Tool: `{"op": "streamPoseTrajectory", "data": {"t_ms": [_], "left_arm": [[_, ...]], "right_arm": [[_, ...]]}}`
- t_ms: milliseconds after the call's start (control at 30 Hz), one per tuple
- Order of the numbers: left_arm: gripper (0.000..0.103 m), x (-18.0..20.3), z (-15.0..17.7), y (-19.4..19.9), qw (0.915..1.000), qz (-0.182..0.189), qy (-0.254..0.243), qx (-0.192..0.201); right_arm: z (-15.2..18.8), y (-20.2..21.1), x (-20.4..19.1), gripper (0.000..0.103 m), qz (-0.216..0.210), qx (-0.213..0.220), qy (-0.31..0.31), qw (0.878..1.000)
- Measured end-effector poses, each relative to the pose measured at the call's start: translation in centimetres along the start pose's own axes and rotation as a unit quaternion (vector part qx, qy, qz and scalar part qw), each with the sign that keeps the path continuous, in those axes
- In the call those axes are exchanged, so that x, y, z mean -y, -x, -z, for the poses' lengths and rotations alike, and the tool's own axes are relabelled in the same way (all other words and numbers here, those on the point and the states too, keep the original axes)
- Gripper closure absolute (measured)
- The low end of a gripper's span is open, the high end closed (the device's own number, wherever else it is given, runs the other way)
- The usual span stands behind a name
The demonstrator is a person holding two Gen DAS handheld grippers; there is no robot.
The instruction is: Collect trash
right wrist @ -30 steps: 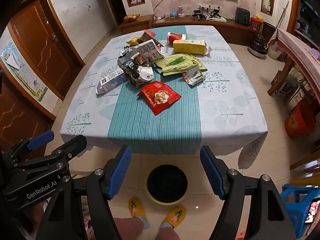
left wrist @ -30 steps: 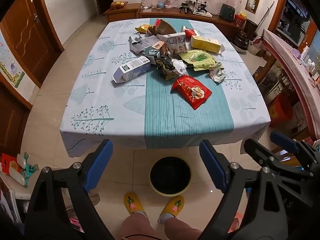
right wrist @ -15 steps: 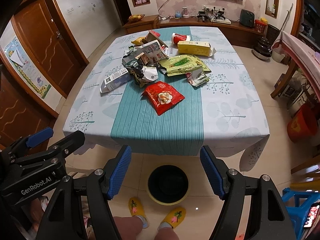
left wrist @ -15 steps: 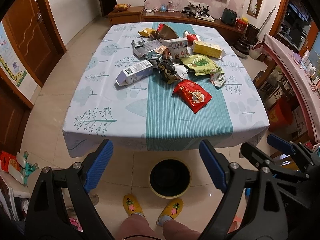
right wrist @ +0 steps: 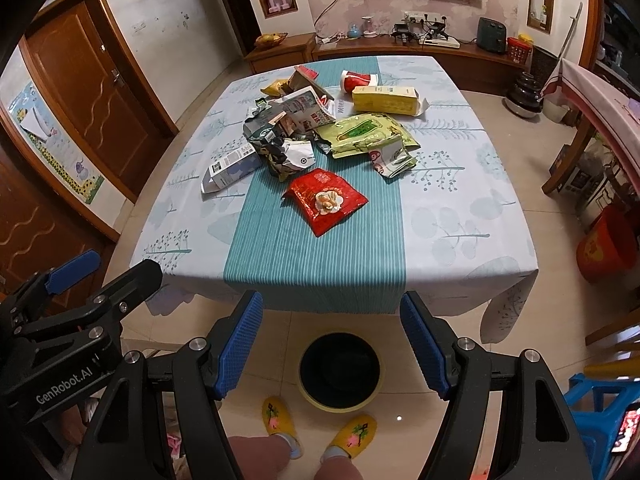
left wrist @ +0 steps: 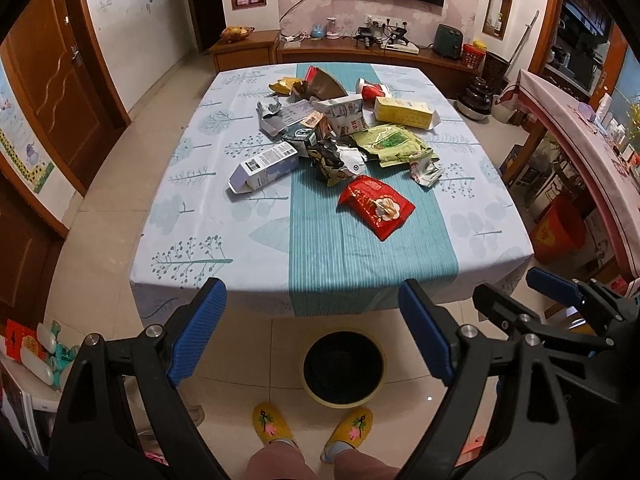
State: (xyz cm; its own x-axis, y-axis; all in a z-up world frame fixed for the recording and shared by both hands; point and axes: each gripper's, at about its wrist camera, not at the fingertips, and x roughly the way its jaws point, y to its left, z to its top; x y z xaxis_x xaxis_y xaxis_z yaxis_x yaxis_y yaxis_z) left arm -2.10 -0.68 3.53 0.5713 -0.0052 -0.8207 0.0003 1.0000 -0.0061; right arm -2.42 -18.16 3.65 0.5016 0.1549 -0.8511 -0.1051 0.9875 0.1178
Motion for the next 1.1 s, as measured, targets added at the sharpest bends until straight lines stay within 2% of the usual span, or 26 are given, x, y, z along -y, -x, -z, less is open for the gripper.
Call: {"op": "streamPoseTrajectory", "data": {"t_ms": [467, 1100], "left_arm": [[0.017, 0.1, -0.3, -0.4, 0.9999, -0.007, 0.007, -0.002], [0.017, -0.2, -2.0, -0.7, 0.9991, -0.026, 0.034, -0.002]], "right_arm": [[-0.5, 0.4, 0.5, 0.031, -0.003, 0.007, 0.006, 1.000], [-3.0, -0.9, 0.4, 0.031, -0.026, 0.005, 0.028, 0.999]]}}
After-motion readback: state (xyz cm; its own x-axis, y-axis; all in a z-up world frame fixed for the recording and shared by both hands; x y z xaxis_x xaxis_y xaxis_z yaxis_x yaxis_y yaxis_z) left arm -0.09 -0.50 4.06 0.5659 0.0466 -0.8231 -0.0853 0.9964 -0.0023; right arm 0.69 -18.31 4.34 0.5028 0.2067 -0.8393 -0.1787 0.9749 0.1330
